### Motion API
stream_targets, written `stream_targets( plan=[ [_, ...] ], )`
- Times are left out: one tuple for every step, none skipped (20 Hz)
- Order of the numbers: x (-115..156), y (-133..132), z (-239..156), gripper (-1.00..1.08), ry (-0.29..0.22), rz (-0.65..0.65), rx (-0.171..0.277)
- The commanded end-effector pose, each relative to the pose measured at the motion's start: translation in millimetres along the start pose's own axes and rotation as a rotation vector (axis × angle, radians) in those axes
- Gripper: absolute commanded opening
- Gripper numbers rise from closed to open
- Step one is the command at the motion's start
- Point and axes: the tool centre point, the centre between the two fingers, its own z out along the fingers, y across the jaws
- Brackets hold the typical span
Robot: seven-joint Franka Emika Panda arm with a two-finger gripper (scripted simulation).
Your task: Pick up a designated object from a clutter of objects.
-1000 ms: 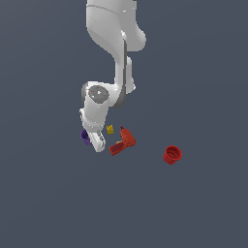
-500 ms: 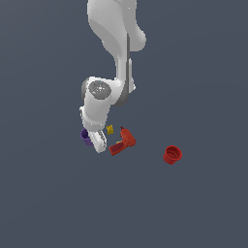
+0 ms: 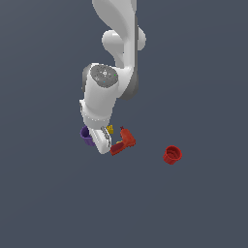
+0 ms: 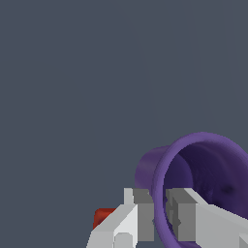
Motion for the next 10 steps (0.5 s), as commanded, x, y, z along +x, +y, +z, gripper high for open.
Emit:
stream_targets(
  plan=[
    [5, -12, -24, -1.0, -0.001, 0.0, 0.001],
    [6, -16, -33, -1.0, -0.001, 0.0, 0.001],
    [8, -21, -42, -1.0, -0.001, 0.0, 0.002],
    [10, -25, -51, -1.0, -0.001, 0.0, 0.002],
    [12, -30, -60, -1.0, -0.001, 0.0, 0.002],
    [14, -35, -69, -1.0, -0.001, 0.0, 0.002],
    [16, -40, -78, -1.0, -0.002, 0.0, 0.002],
    [18, -44, -87, -1.0, -0.002, 0.0, 0.002],
    [19, -48, -95, -1.0, -0.002, 0.0, 0.002],
    [21, -53, -103, -1.0, -0.002, 0.0, 0.002]
  ],
)
